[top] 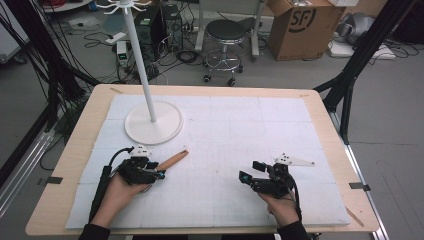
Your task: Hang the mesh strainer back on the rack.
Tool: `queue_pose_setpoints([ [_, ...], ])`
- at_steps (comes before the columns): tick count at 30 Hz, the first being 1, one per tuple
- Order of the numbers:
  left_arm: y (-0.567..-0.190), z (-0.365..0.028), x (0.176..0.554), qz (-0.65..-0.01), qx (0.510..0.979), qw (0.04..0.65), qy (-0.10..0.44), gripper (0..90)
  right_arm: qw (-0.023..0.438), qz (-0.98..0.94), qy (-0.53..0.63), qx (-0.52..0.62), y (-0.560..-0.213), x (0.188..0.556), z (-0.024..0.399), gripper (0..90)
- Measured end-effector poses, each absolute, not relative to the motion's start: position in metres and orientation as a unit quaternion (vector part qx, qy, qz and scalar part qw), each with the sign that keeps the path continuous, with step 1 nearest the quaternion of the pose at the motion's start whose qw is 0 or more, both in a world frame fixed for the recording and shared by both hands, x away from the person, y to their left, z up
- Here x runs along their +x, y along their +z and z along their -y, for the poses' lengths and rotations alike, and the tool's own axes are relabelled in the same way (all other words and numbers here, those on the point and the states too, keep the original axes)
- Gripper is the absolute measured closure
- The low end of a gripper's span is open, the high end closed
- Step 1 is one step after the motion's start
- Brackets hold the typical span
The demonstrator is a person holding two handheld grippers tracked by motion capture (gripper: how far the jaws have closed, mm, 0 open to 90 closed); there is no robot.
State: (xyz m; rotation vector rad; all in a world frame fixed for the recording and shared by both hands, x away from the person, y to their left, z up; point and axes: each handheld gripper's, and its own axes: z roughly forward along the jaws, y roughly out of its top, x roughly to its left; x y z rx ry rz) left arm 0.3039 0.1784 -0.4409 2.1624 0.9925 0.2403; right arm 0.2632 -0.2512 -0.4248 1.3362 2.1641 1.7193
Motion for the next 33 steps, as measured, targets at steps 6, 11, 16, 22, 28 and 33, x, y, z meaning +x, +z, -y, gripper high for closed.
queue_pose_setpoints([
  [6,-0.439,-0.172,0.304,-0.375,0.855,0.342,0.109,65.6,0.036,-0.703,0.56,0.436,-0.425,0.263,0.252,15.3],
  [11,-0.435,-0.162,0.305,-0.376,0.866,0.306,0.122,65.9,0.035,-0.704,0.56,0.436,-0.425,0.263,0.252,15.3],
  [16,-0.436,-0.161,0.304,-0.372,0.866,0.306,0.129,66.7,0.037,-0.705,0.561,0.433,-0.425,0.263,0.252,15.3],
  [22,-0.436,-0.162,0.304,-0.368,0.868,0.307,0.128,67.0,0.037,-0.705,0.558,0.436,-0.425,0.262,0.253,15.3],
  [28,-0.434,-0.156,0.305,-0.368,0.875,0.286,0.131,67.0,0.036,-0.704,0.559,0.436,-0.424,0.262,0.253,15.3],
  [33,-0.431,-0.151,0.309,-0.365,0.884,0.263,0.128,67.0,0.036,-0.705,0.56,0.434,-0.424,0.262,0.251,15.3],
])
